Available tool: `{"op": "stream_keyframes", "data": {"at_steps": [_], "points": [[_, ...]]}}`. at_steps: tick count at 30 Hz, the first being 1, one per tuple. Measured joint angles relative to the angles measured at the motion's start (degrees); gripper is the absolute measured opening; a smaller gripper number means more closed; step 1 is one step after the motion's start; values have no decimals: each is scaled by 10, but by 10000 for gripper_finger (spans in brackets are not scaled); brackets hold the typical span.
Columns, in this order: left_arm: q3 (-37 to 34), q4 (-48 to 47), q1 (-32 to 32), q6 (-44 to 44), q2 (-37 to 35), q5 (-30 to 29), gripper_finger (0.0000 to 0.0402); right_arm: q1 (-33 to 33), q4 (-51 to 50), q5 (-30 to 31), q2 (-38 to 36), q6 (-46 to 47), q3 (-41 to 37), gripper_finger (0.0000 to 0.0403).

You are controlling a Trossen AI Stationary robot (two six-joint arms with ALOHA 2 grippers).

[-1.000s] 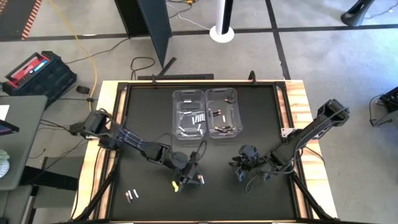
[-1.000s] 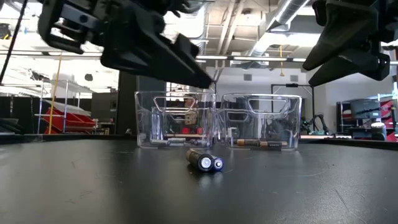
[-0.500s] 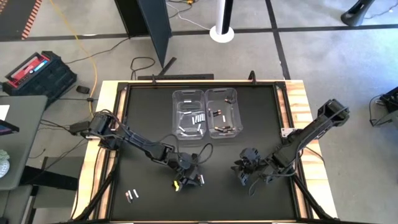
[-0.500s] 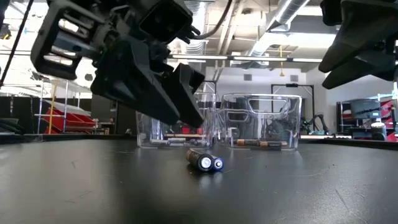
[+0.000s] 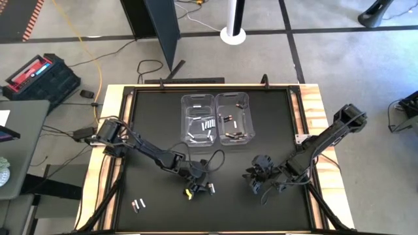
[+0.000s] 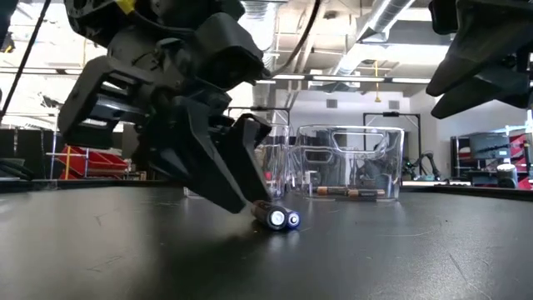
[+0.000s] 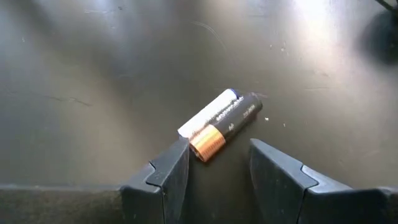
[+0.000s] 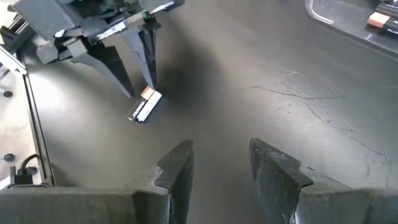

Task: Sort batteries
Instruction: Put the black battery into the right transparent bin

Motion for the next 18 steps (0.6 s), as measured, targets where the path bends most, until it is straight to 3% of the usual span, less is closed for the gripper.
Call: {"op": "stream_keyframes", "data": {"at_steps": [18], "points": [[1, -36, -10, -77, -1, 11, 160, 0, -2, 0, 0, -2, 0, 173]]}}
